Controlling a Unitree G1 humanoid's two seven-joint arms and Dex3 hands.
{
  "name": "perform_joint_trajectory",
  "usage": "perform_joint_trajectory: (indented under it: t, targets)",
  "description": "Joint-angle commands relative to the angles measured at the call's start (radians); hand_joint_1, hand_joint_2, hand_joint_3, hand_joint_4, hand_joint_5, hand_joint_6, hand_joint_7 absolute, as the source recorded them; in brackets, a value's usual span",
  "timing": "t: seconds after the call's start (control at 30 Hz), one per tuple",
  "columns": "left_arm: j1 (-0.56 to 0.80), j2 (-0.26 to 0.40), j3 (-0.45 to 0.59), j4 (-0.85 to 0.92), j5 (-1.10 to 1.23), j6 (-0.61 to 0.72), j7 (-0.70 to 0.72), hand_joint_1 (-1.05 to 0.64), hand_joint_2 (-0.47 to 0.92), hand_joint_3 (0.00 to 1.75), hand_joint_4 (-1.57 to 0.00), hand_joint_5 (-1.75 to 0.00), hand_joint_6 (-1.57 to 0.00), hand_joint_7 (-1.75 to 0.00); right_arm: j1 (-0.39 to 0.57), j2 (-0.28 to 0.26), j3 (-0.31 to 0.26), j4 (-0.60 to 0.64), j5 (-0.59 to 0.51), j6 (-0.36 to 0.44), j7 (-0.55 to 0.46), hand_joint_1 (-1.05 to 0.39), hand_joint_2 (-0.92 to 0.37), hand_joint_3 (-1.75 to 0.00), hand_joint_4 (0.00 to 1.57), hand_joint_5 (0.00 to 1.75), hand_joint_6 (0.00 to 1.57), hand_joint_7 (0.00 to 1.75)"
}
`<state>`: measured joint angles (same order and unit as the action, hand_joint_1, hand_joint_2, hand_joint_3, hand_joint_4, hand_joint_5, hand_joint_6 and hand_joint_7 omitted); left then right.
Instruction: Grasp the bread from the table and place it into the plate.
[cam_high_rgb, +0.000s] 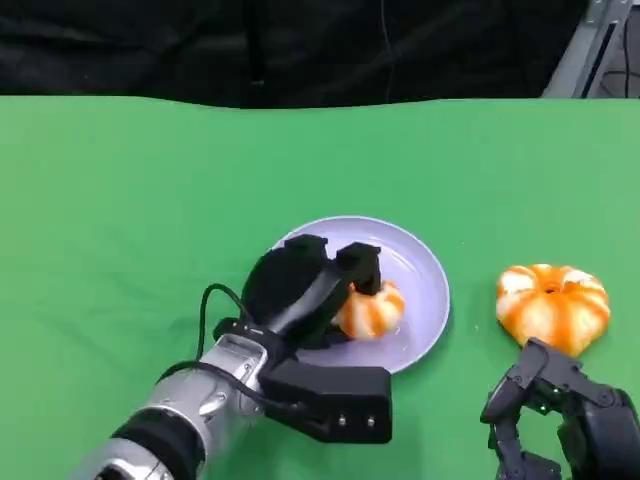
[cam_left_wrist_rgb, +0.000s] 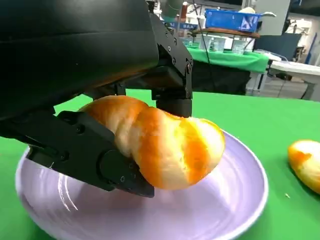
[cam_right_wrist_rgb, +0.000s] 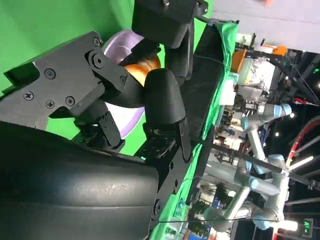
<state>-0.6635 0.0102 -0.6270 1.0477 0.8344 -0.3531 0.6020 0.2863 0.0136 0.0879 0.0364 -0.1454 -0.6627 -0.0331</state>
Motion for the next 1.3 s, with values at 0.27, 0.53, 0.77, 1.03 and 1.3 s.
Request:
perform_joint_trajectory:
  t: [0.27,0.53,0.77,1.03,1.3]
  targets:
    - [-0.021,0.016,-0.006,0.021,-0.003,-0.008,0.026,-0.05,0.91,0.01,-0.65,-1.73,-0.63,-1.52,0.002,0.002,-0.004,-0.007,-0.038,-0.002,-0.033,-0.14,-0.53,-1.15,0.82,1.75,0.74,1.58]
    - [-0.013,0.028,0.012,-0.009,-0.051,-0.002,-0.108,-0.31,0.92,0.19,-0.99,-0.34,-0.95,-0.21,-0.002,0.0,-0.002,0.002,-0.028,-0.013,-0.03,-0.15,-0.54,-1.14,0.82,1.75,0.74,1.57]
    - [0.003,0.061,-0.001,-0.087,-0.046,0.105,-0.283,-0.96,0.92,0.51,-0.25,-0.02,-0.42,-0.03,-0.001,-0.002,-0.002,-0.004,-0.015,0.001,-0.023,-0.14,-0.54,-1.14,0.83,1.75,0.74,1.58]
    - [0.029,0.09,0.001,-0.178,-0.049,0.146,-0.36,-1.05,0.92,0.6,-0.09,0.0,-0.33,0.0,-0.004,-0.003,-0.002,0.0,-0.011,-0.008,-0.018,-0.13,-0.54,-1.14,0.82,1.75,0.74,1.57]
    - [0.068,0.144,0.024,-0.324,-0.075,0.15,-0.462,-1.05,0.92,0.63,-0.05,0.0,-0.3,0.0,-0.007,-0.001,-0.002,0.005,-0.011,-0.011,-0.019,-0.13,-0.54,-1.14,0.82,1.75,0.75,1.56]
